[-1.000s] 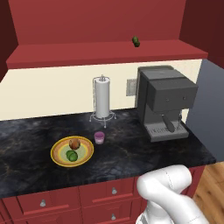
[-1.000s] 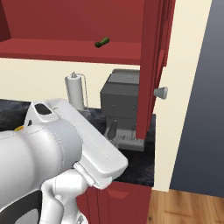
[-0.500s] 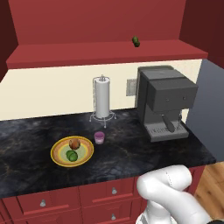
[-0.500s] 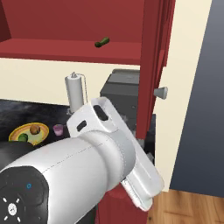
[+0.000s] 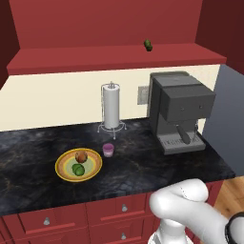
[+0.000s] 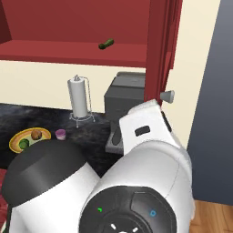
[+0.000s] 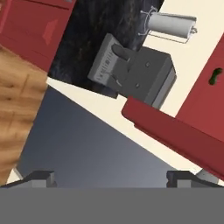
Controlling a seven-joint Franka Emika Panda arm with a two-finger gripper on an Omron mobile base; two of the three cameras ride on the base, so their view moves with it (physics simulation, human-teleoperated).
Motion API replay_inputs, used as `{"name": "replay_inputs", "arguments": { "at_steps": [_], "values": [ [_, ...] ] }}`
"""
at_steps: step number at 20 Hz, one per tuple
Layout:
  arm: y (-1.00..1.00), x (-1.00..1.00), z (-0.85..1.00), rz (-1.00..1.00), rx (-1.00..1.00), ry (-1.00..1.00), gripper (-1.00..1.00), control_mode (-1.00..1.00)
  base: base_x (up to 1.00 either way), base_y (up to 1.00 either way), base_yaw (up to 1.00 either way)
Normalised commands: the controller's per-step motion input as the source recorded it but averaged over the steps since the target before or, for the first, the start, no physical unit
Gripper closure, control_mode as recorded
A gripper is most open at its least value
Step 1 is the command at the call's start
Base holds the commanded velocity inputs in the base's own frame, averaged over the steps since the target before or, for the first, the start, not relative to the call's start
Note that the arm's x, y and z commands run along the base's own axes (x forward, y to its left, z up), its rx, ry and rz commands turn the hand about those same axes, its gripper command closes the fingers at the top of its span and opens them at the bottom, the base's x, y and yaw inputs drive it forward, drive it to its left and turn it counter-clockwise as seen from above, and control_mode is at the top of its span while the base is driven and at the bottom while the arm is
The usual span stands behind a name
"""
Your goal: Pick the avocado and bread from the counter and place them on the plate. Then pick the jam from the cabinet and place it next to the plate. Lastly close the cabinet door.
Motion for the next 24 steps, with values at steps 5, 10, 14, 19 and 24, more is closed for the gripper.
{"name": "replay_inputs", "arguments": {
  "at_steps": [5,10,14,19,24],
  "values": [
    [-0.03,0.02,0.0,-0.01,0.17,-0.21,-1.0,-1.0,0.0,0.0,0.0],
    [0.0,0.13,-0.11,-0.04,0.16,-0.28,-1.0,-1.0,0.0,0.0,0.0],
    [0.05,0.38,-0.4,-0.05,0.1,-0.06,-1.0,-1.0,0.0,0.0,0.0],
    [0.14,0.46,-0.53,-0.04,0.0,0.0,-1.0,-1.0,0.0,0.0,0.0],
    [0.02,0.48,-0.3,-0.05,0.03,0.0,-1.0,-1.0,0.0,0.0,0.0]
  ]
}}
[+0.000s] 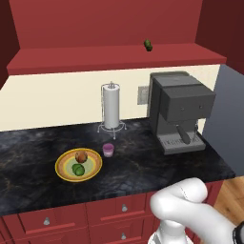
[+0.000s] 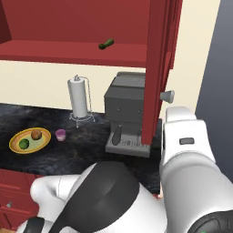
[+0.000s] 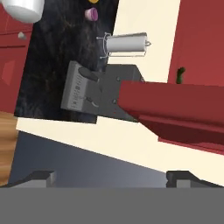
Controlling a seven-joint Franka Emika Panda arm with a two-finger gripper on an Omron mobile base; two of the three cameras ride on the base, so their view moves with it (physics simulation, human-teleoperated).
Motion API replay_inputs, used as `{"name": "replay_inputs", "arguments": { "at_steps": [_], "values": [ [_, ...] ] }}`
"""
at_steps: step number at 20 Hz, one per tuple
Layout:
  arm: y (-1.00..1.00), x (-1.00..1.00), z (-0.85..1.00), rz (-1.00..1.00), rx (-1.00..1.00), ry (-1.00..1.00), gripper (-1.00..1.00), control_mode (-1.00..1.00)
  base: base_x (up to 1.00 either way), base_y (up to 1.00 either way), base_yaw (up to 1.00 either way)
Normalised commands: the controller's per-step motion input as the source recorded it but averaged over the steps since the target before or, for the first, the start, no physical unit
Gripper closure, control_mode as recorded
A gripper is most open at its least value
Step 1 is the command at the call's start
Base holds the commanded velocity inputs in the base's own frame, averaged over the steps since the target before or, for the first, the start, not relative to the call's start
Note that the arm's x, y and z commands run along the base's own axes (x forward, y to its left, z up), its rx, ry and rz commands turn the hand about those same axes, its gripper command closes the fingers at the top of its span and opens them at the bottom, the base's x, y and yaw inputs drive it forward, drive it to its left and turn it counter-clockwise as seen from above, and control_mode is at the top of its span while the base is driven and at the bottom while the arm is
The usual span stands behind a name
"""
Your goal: Pick the avocado and bread from the counter and place them on the plate. Then pick the jam from the cabinet and place it next to the plate. Lastly close the cabinet door.
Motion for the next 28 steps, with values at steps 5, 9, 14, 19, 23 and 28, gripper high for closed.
{"name": "replay_inputs", "arguments": {
  "at_steps": [5,9,14,19,23,28],
  "values": [
    [0.02,0.56,-0.25,-0.08,0.04,0.0,-1.0,-1.0,0.0,0.0,0.0],
    [-0.03,0.41,-0.2,-0.06,0.06,-0.04,-1.0,-1.0,0.0,0.0,0.0],
    [-0.47,0.16,0.0,0.0,0.08,-0.12,-1.0,-1.0,0.0,0.0,0.0],
    [-0.15,0.31,0.0,0.0,0.09,-0.16,-1.0,-1.0,0.0,0.0,0.0],
    [0.01,0.25,0.0,0.0,0.03,-0.25,-1.0,-1.0,0.0,0.0,0.0],
    [0.05,0.05,0.0,0.02,0.01,-0.26,-1.0,-1.0,0.0,0.0,0.0]
  ]
}}
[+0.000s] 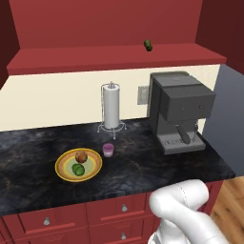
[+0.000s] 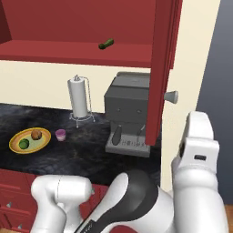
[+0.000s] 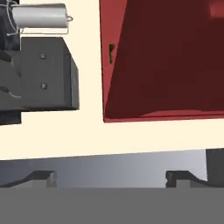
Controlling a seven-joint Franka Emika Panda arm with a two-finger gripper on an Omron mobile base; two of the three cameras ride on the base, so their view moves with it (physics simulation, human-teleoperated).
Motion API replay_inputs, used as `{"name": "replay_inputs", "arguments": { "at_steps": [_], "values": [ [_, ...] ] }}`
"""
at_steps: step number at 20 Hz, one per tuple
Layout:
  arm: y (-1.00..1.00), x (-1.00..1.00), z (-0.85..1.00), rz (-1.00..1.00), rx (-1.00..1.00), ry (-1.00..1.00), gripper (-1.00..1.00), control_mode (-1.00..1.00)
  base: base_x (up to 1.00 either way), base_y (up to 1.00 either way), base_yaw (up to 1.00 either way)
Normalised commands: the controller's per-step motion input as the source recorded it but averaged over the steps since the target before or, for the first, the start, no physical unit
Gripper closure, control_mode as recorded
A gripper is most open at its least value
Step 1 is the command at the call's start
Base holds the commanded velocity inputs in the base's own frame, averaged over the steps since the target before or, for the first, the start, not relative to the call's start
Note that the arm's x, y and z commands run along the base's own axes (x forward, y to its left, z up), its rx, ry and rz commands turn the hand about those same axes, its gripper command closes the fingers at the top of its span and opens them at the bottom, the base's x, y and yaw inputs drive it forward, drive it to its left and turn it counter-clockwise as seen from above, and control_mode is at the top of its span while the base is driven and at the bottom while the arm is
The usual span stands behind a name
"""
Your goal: Pick the avocado and bread from the counter and place them on the plate. Then pick the jam from the cabinet and place it next to the plate. Lastly close the cabinet door.
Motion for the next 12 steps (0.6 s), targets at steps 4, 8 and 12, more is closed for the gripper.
{"name": "replay_inputs", "arguments": {
  "at_steps": [4,8,12],
  "values": [
    [0.38,0.0,0.0,0.06,0.0,-0.32,-1.0,-1.0,0.0,0.0,0.0],
    [0.62,0.0,0.01,0.15,-0.05,-0.36,-1.0,-1.0,0.0,0.0,0.0],
    [0.56,0.0,0.16,0.14,-0.07,-0.33,-1.0,-1.0,0.0,0.0,0.0]
  ]
}}
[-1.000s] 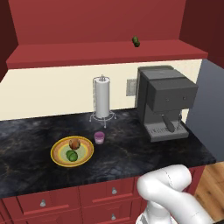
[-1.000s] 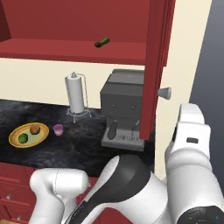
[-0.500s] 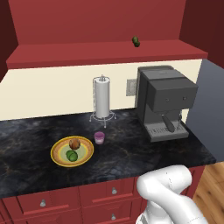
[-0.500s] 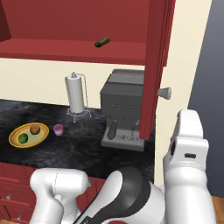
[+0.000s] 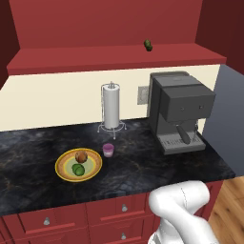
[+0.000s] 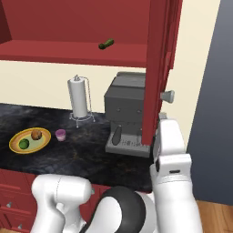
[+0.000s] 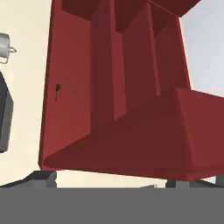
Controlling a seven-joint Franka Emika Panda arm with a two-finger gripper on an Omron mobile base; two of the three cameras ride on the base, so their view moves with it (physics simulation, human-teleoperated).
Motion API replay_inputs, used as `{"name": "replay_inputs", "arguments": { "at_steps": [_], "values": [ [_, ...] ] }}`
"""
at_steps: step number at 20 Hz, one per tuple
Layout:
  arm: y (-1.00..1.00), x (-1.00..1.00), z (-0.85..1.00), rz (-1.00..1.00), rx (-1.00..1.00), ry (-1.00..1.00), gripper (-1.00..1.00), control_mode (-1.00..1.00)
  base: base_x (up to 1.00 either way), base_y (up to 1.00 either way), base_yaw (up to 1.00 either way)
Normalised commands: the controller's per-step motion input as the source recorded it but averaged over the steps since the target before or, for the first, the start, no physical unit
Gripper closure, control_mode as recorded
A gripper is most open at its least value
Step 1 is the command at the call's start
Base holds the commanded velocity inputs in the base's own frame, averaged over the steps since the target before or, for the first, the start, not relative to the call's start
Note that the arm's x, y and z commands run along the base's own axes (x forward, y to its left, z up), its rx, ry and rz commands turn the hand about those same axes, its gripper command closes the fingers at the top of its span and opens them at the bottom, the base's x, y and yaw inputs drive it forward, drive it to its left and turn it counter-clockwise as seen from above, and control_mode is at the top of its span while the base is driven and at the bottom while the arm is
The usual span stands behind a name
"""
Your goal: Pick the avocado and bread from the counter and place them on the plate. Then pick the jam from the cabinet and place it next to the plate. Lastly close the cabinet door.
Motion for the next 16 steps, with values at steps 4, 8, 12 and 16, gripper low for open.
{"name": "replay_inputs", "arguments": {
  "at_steps": [4,8,12,16],
  "values": [
    [0.51,0.0,0.42,0.18,-0.23,-0.43,-1.0,-1.0,0.0,0.0,0.0],
    [0.61,-0.02,0.39,0.23,-0.28,-0.45,-1.0,-1.0,0.0,0.0,0.0],
    [0.73,-0.12,0.29,0.23,-0.36,-0.33,-1.0,-1.0,0.0,0.0,0.0],
    [0.7,-0.11,0.33,0.09,-0.38,-0.08,-1.0,-1.0,0.0,0.0,0.0]
  ]
}}
